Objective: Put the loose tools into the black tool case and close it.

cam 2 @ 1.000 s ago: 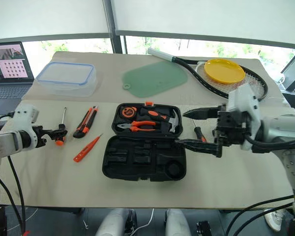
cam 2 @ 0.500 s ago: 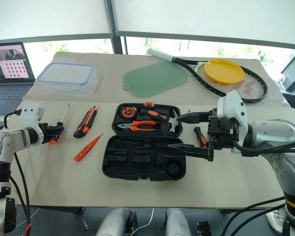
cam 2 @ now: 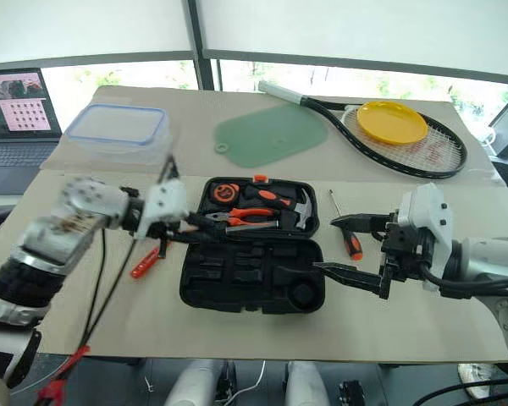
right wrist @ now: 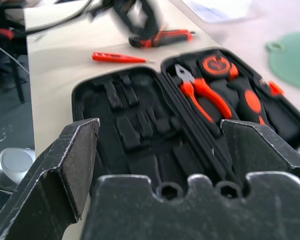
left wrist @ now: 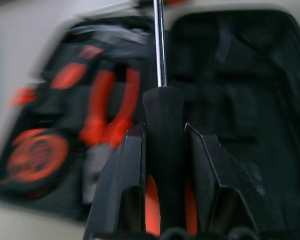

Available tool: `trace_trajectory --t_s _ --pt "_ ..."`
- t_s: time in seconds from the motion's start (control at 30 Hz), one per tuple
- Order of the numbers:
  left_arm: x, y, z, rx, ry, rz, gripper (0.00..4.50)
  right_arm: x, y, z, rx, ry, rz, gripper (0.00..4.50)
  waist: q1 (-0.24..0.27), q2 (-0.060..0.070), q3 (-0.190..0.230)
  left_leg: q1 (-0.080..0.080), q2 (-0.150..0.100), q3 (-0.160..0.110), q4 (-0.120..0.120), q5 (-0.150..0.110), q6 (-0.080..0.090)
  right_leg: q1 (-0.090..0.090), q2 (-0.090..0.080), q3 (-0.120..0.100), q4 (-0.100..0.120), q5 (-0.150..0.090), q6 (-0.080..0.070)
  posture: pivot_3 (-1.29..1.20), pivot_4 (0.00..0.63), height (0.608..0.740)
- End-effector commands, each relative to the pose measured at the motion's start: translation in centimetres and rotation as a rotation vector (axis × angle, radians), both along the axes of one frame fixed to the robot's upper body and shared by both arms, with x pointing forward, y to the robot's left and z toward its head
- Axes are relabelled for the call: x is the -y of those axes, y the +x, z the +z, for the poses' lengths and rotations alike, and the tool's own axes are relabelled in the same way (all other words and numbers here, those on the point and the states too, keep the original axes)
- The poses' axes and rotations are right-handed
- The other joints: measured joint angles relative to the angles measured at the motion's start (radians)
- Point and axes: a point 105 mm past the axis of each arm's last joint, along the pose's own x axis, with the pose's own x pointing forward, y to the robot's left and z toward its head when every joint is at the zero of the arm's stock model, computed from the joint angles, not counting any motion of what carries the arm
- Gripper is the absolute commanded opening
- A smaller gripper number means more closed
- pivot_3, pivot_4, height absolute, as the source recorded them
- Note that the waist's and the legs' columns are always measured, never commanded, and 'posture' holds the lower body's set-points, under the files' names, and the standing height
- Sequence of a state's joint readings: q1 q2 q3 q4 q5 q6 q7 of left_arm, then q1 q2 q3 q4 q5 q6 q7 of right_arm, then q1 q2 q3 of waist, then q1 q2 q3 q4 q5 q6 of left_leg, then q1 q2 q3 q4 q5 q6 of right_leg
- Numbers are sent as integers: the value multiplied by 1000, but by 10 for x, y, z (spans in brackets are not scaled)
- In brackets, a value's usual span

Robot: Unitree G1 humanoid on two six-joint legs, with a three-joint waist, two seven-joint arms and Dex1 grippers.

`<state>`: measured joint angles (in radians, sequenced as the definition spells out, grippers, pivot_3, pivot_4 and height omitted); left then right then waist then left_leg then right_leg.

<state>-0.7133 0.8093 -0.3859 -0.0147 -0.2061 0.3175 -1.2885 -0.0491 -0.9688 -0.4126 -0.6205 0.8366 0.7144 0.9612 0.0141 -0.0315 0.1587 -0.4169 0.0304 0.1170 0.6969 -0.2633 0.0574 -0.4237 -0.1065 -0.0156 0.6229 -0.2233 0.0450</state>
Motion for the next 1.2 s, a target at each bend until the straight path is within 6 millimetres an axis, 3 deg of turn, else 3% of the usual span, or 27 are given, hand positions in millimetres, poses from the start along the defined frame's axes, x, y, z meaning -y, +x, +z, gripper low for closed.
trace_trajectory --t_s 0.03,0.17,0.37,0.63,0.8,1.2 --pt "8 19 9 105 67 -19 784 -2 -4 9 57 3 -17 4500 1 0 0 0 0 -1 0 0 0 0 0 0 0 0 0 0 150 738" --pt "17 32 0 118 108 -6 784 0 -5 10 65 3 -41 4500 5 0 0 0 0 -2 3 -1 1 1 0 -1 1 0 1 0 150 738" --pt "25 25 -16 67 138 -55 784 2 -3 12 80 22 -83 4500 3 0 0 -2 1 -2 6 -1 3 1 -1 0 1 0 2 0 150 738" --pt "40 18 -4 44 86 -68 784 2 -3 8 72 29 -104 4500 4 0 0 -4 1 -3 8 -2 4 0 -1 -1 2 0 3 0 150 738" --pt "39 24 1 84 132 -29 784 1 -3 5 66 28 -104 4500 2 0 0 -4 1 -3 9 -2 4 0 -1 -1 2 0 3 0 150 738" --pt "35 28 -22 39 184 -8 784 -4 1 5 67 46 -100 4500 6 0 0 -4 1 -3 9 -2 4 1 -1 -1 3 0 3 0 150 738"
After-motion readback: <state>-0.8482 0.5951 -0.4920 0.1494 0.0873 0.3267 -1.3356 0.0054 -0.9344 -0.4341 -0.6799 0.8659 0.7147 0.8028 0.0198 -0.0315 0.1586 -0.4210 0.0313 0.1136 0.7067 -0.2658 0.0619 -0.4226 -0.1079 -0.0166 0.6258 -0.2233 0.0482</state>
